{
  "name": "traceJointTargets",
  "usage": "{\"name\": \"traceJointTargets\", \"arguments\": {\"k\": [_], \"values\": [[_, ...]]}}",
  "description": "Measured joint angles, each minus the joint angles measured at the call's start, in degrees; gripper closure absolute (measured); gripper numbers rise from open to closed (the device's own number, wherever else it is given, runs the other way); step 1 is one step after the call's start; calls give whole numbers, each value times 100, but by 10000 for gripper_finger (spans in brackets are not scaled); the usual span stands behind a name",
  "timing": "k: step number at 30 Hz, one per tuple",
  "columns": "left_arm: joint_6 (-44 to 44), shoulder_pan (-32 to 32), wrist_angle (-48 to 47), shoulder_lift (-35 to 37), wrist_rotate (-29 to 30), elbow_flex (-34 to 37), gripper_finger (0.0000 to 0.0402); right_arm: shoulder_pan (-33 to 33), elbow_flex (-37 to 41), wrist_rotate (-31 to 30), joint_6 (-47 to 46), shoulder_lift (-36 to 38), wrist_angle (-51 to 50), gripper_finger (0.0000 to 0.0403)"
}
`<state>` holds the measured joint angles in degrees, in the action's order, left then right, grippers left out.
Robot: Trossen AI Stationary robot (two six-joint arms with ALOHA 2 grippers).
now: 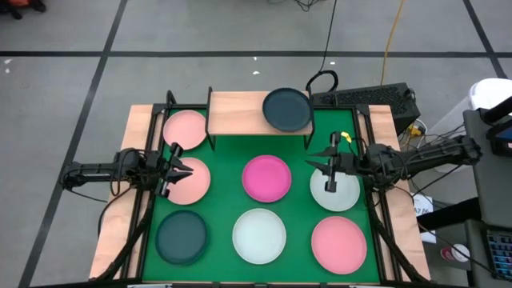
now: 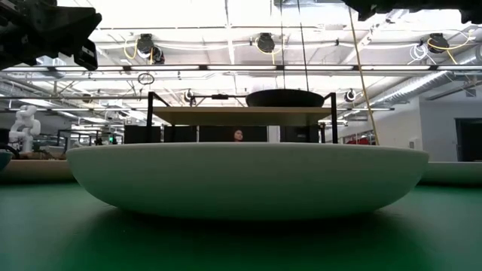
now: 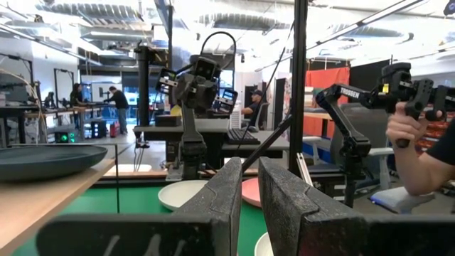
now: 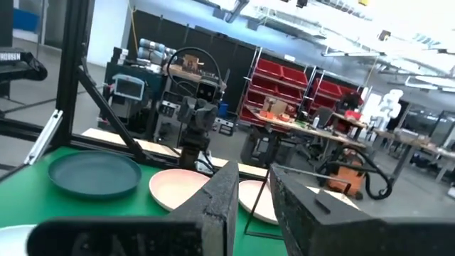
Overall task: Place and stack plates onto a shelf
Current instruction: Stack the pink plate on top of dark blue plate on the shelf
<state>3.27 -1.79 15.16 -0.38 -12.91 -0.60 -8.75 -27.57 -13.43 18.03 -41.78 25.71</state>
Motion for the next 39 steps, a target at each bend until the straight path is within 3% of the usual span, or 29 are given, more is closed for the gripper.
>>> {"name": "traceJointTargets", "arguments": {"k": [11,26,30,33,35,39], "values": [[-7,1,440,0,1,0,346,2,0,0,242,0,198,335],[150,-1,2657,2,105,-2,346,2,2,2,78,0,37,335],[187,1,2558,0,276,-2,346,2,2,2,47,0,10,335],[138,1,2157,-6,1138,-24,346,2,2,2,-91,0,11,335],[199,-4,1501,-122,1756,-215,346,2,2,2,-116,0,-29,335],[501,3,77,-773,2295,-797,346,2,4,2,-320,0,-74,335]]}}
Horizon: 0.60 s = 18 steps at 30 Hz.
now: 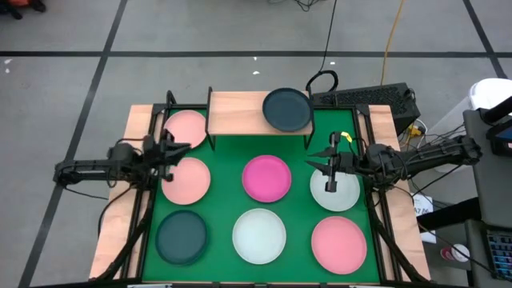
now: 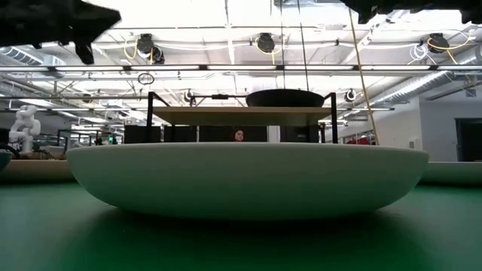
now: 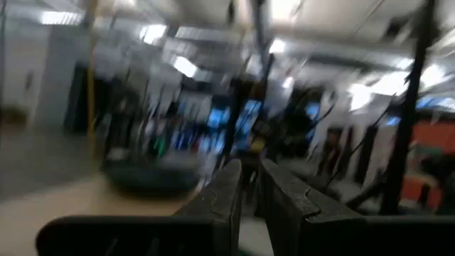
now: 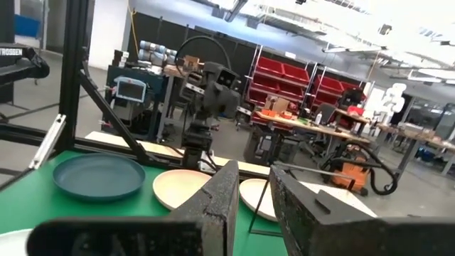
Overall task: Place and stack plates onto a shelf
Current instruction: Stack the pink plate on top of dark blue plate on the shelf
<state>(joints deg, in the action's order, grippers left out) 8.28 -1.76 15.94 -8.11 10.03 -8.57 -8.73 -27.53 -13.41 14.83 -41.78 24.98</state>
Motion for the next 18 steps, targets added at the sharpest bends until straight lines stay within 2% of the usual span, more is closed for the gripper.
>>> {"name": "traceJointTargets", "arguments": {"k": [5,9,13,18], "values": [[239,60,-1385,-1339,192,-920,346,0,0,0,-209,0,-61,335],[528,290,-2599,-2676,213,-1761,346,0,0,0,-207,0,-66,335],[851,619,-4071,-3977,245,-2738,346,1,0,0,-237,0,-114,335],[1350,904,-5975,-5280,292,-3727,346,2,0,0,-497,0,-218,335]]}}
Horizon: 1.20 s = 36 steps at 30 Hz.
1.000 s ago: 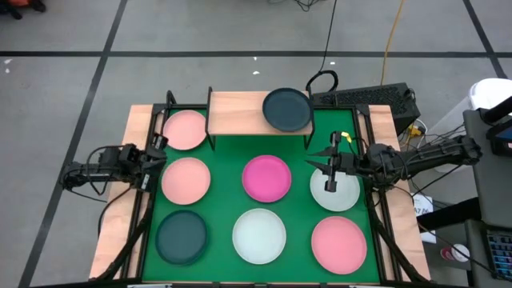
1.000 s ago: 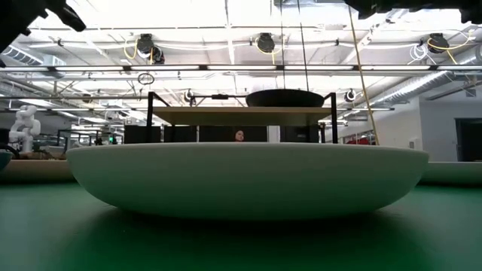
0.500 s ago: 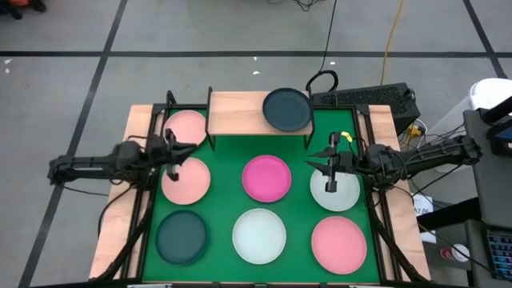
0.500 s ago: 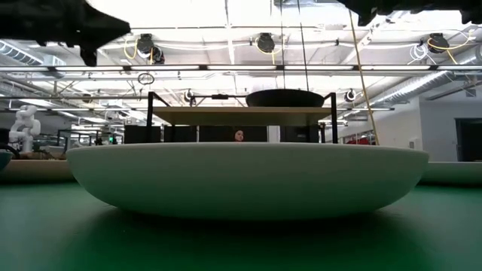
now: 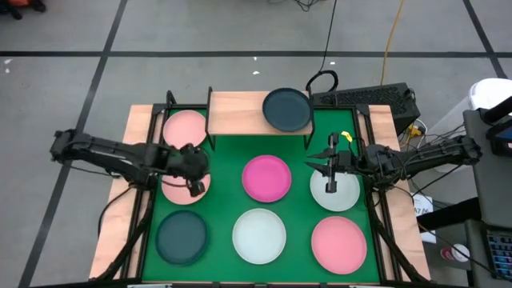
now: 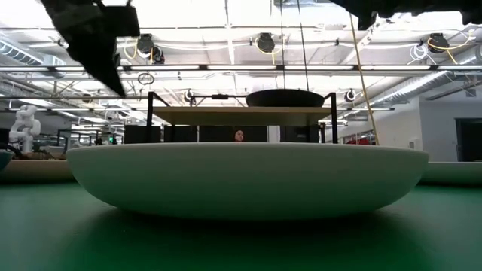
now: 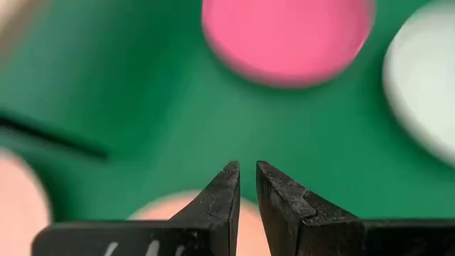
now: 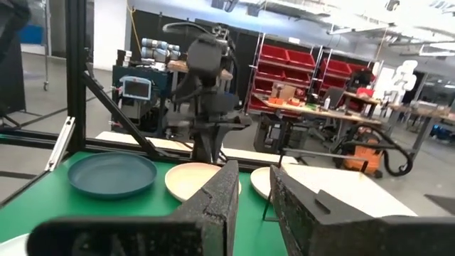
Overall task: Place and stack plates onto a shelf
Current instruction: Stack the pink plate on top of dark blue plate on the shelf
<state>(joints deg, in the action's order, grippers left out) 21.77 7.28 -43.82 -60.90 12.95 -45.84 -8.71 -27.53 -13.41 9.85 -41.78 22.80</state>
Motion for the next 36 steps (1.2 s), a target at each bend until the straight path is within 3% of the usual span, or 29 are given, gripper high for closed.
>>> {"name": "traceJointTargets", "arguments": {"k": [3,9,17,28,36], "values": [[364,168,-380,-515,-269,-258,346,-2,0,1,-164,0,-117,335],[755,603,123,-1173,-588,-363,346,0,0,2,-319,0,-264,335],[-1090,1289,1419,-2135,606,-365,346,-2,0,2,-489,0,-277,335],[-3801,1222,3762,-2971,1129,-365,346,-162,206,15,-828,-2,-26,335],[-4268,746,4184,-3377,914,-365,326,-348,556,10,-739,-2,747,335]]}}
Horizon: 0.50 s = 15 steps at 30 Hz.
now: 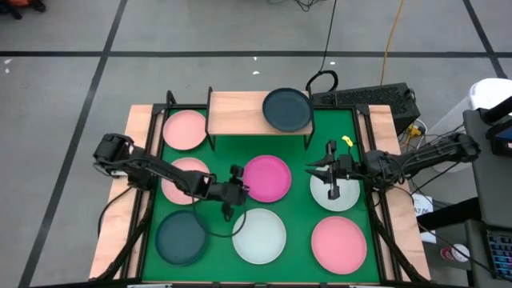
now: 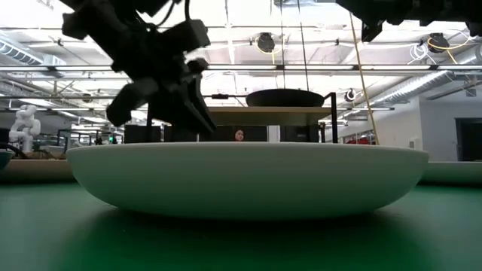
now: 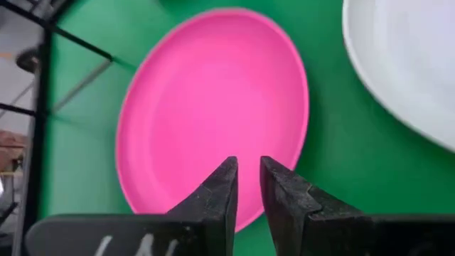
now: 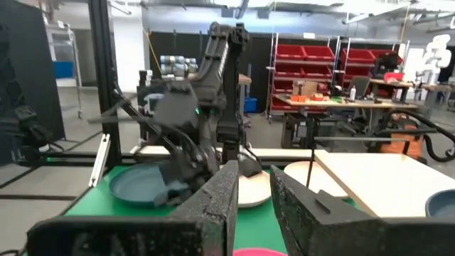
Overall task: Place and stack plates onto a shelf
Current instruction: Stack the pink plate on top of dark blue plate on the shelf
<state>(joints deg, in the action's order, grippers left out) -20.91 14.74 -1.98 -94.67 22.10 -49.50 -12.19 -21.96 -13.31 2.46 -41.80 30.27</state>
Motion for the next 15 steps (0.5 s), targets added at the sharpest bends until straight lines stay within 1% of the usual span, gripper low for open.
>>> {"name": "traceJointTargets", "arguments": {"k": [4,7,9,12,15], "values": [[-44,-90,17,-148,-230,0,297,-30,3,-1,26,2,43,335],[-167,-72,-12,-181,-265,0,281,-30,3,-3,37,2,54,335],[-262,-56,22,-175,-321,0,276,-30,3,-10,37,2,69,335],[-278,-48,9,-175,-555,0,272,-30,3,-10,67,2,128,335],[-260,-50,-138,-173,-604,0,272,-30,3,-10,72,2,126,335]]}}
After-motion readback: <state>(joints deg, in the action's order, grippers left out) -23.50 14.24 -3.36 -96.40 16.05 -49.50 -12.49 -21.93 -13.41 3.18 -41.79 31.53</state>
